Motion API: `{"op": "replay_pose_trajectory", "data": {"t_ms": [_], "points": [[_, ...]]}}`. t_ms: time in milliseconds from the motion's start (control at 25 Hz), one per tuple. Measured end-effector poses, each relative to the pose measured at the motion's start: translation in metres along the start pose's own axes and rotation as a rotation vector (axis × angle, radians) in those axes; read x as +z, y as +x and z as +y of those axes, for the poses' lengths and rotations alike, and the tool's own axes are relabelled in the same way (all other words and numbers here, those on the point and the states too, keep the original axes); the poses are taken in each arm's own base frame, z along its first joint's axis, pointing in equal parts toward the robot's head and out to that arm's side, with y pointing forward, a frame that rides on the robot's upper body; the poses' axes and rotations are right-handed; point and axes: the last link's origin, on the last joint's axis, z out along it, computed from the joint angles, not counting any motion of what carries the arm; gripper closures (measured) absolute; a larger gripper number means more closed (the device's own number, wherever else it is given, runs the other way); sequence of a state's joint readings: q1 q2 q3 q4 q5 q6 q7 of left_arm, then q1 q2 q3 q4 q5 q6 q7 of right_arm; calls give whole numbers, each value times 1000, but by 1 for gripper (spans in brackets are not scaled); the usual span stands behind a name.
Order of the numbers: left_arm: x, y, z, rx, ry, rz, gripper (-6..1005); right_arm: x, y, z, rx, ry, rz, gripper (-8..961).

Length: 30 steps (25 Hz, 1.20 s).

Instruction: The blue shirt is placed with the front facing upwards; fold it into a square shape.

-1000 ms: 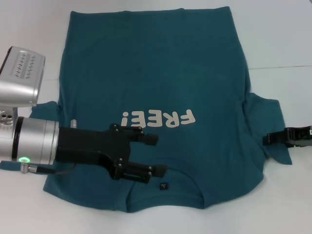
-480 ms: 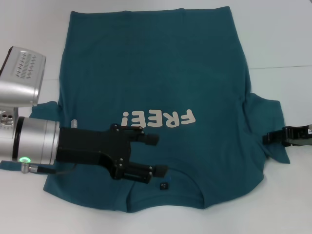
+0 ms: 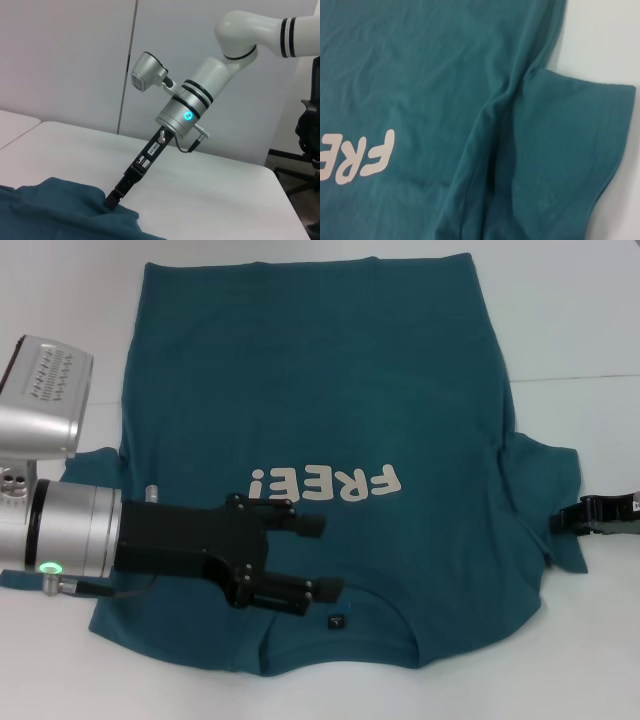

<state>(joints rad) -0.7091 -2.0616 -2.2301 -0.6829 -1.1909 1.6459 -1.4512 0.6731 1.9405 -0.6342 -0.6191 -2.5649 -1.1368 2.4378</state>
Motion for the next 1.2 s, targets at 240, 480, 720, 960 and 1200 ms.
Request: {"op": "replay_pose_trajectory", "data": {"t_ms": [240, 480, 720, 960, 1200], "points": [[1, 1, 0, 1, 0, 2, 171, 3, -1, 2, 6, -4, 6, 575], [1, 1, 0, 3, 1, 3, 171, 4, -2, 2, 6, -1, 4, 725], [0, 0, 0, 1, 4, 4, 171, 5, -3, 4, 4, -4, 5, 802], [0, -2, 1, -4, 6, 5, 171, 5, -3, 5, 1, -8, 6, 841], [1, -3, 2, -8, 4, 6, 171, 4, -6, 9, -2, -34, -2, 917]]}}
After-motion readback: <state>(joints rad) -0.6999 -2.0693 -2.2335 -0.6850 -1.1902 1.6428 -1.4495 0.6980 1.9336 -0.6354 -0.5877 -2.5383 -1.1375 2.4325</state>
